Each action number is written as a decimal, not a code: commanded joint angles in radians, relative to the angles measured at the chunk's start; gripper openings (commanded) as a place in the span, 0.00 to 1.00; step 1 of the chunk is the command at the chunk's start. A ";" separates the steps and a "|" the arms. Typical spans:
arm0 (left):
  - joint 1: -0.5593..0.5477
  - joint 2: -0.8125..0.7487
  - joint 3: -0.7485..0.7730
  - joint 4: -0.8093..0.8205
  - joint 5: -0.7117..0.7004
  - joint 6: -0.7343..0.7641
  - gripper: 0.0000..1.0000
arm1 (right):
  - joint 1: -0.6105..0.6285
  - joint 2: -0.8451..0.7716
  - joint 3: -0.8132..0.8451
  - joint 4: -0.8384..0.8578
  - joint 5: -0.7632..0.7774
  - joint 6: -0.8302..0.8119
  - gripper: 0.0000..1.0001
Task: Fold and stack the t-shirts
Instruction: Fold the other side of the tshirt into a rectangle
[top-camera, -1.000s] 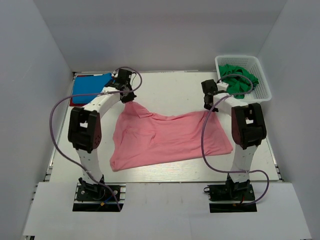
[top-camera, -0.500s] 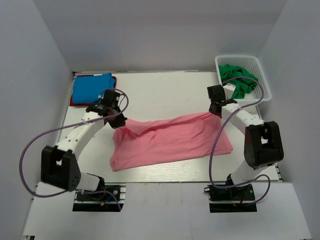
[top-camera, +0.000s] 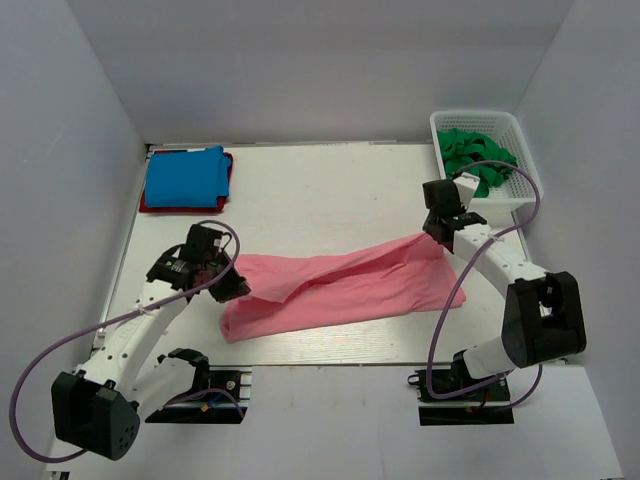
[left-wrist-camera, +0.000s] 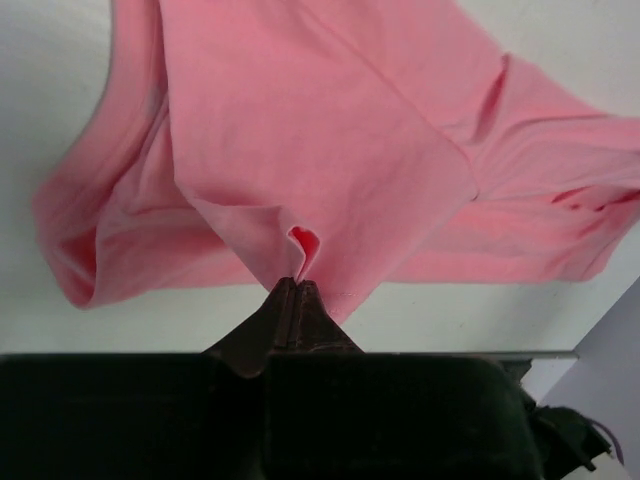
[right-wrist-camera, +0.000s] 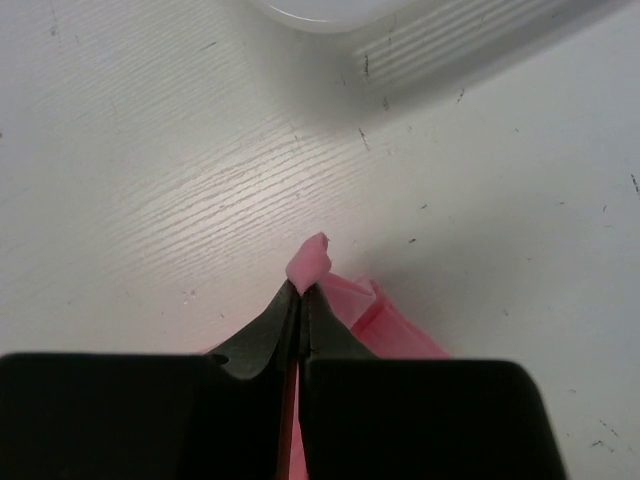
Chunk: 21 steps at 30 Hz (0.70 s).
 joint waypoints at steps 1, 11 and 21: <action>-0.003 -0.019 -0.062 -0.009 0.098 -0.016 0.00 | 0.004 -0.041 -0.023 0.026 0.024 -0.009 0.00; -0.003 -0.056 -0.150 0.026 0.145 0.034 0.47 | -0.001 -0.099 -0.141 -0.033 0.037 0.087 0.11; -0.003 0.015 -0.040 0.043 0.099 0.135 1.00 | -0.019 -0.199 -0.173 -0.264 0.184 0.261 0.90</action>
